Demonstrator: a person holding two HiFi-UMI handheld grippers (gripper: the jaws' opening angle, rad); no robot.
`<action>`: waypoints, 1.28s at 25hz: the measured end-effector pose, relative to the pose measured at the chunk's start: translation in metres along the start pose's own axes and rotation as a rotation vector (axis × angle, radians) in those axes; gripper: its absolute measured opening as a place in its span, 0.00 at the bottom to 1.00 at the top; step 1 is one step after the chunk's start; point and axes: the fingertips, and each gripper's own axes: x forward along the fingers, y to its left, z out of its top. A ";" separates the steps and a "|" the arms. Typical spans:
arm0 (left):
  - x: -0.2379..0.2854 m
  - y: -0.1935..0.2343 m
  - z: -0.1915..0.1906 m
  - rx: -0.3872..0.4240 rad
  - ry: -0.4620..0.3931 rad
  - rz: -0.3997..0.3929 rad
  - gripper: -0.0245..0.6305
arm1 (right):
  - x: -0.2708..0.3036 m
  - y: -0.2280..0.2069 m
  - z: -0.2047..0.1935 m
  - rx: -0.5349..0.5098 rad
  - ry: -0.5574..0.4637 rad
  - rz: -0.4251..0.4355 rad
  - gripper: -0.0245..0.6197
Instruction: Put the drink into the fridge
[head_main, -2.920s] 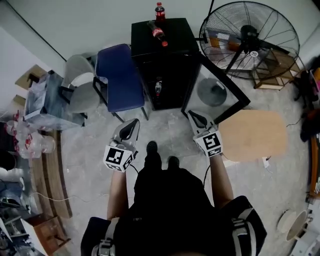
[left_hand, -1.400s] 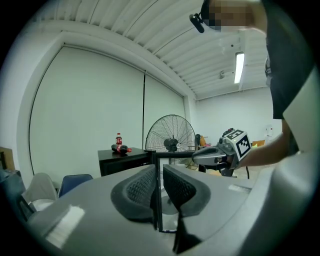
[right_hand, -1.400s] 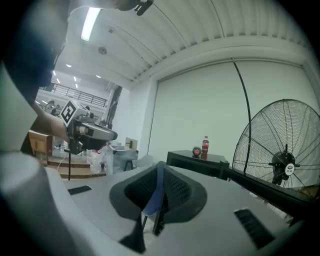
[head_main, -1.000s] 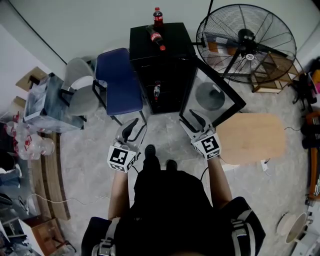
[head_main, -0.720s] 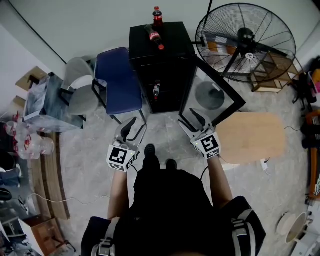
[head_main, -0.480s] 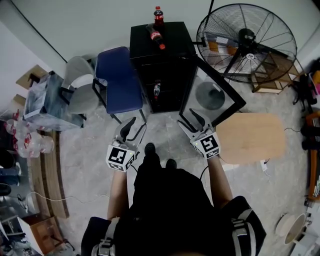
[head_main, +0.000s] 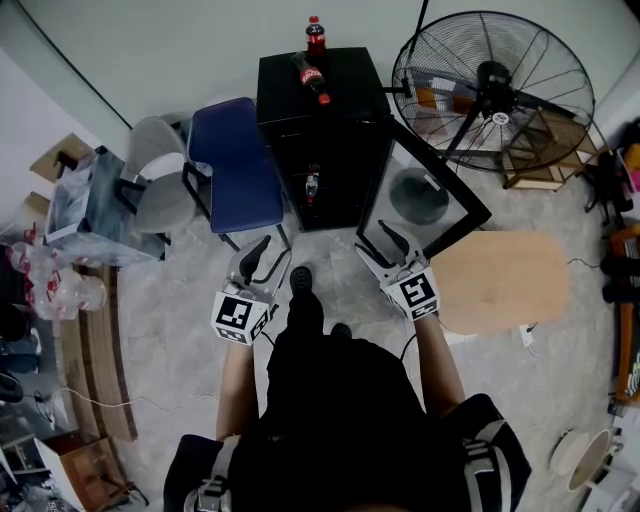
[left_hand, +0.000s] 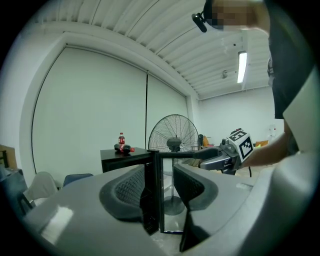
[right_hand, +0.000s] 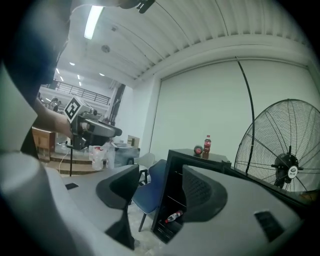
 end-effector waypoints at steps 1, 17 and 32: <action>0.003 0.002 0.000 -0.002 0.001 -0.001 0.31 | 0.002 -0.002 0.000 0.000 0.002 -0.001 0.46; 0.044 0.040 0.003 -0.020 -0.009 -0.010 0.31 | 0.036 -0.037 -0.003 0.005 0.031 -0.024 0.46; 0.077 0.096 0.000 -0.027 0.000 -0.033 0.31 | 0.090 -0.060 0.001 0.024 0.047 -0.045 0.46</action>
